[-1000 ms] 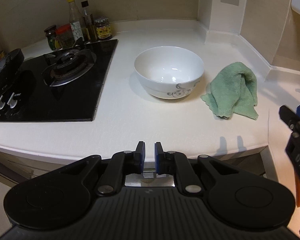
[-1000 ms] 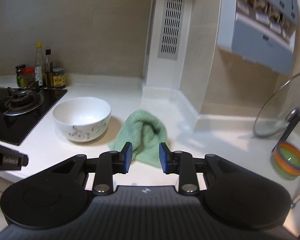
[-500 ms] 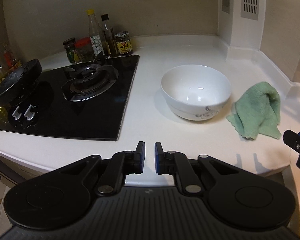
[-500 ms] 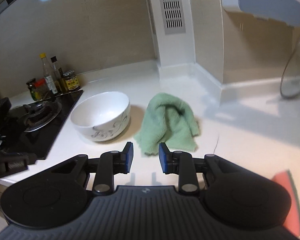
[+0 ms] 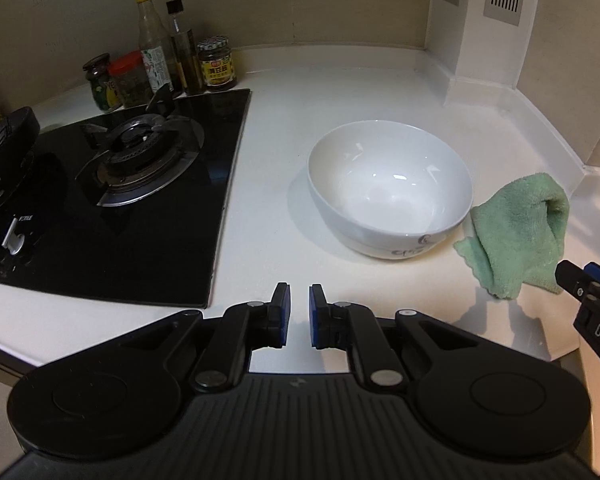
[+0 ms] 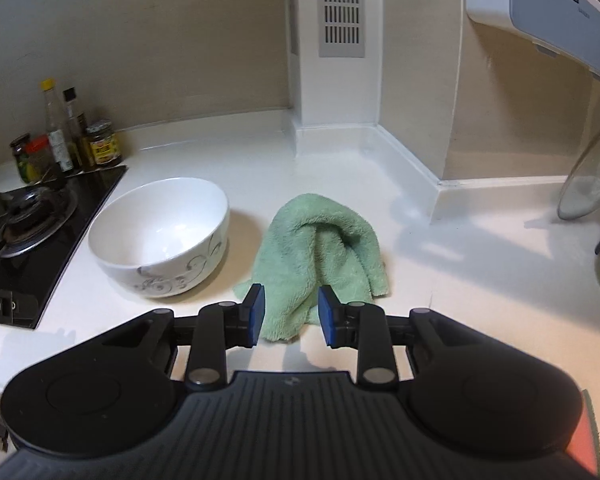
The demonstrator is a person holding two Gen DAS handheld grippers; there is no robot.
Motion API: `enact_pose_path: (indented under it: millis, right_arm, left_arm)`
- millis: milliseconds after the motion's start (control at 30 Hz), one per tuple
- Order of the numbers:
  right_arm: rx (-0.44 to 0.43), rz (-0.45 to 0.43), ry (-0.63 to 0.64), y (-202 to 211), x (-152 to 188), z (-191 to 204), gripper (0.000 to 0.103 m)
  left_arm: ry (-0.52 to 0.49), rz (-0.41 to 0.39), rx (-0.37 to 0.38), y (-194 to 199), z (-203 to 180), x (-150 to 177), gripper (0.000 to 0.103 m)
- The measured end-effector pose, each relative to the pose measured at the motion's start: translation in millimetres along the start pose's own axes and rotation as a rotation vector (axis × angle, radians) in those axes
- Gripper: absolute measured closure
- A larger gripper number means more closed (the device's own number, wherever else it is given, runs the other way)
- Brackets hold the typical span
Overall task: Clean bowl
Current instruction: 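Move the right tool toward the green towel, fingers open around it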
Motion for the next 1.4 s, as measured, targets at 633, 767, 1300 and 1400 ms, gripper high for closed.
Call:
enact_pose_path:
  millis: [633,767,1300,1400]
  right_arm:
    - [0.062,0.025,-0.02,-16.3,-9.5,3.7,0.078]
    - [0.075,0.035,-0.023,-21.7,-9.9,5.9,0.078]
    - [0.109,-0.01,-0.05,-26.0,-11.1,20.1,0.078]
    - [0.098,-0.04,-0.056,-23.2,-9.5,19.0,0.078]
  left_arm:
    - [-0.024,0.004,0.029,-11.6,5.7,-22.9,0.092]
    - [-0.03,-0.001,0.03,-16.7,10.3,-29.7,0.092]
    - [-0.07,-0.03,0.06,-32.9,20.7,-48.4,0.092]
    - [-0.073,-0.033,0.055,-35.5,20.6,-49.7,0.092]
Point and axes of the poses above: each gripper's, at about its wrist camera, not at the fingertips, and y roughly against the way its jaws point, z to its left, x to its underside, the point moved 4 cm from there along -y, roughly the way its jaws point, and after that the axes turned 2 degrees about z, right-handed, at the moved point
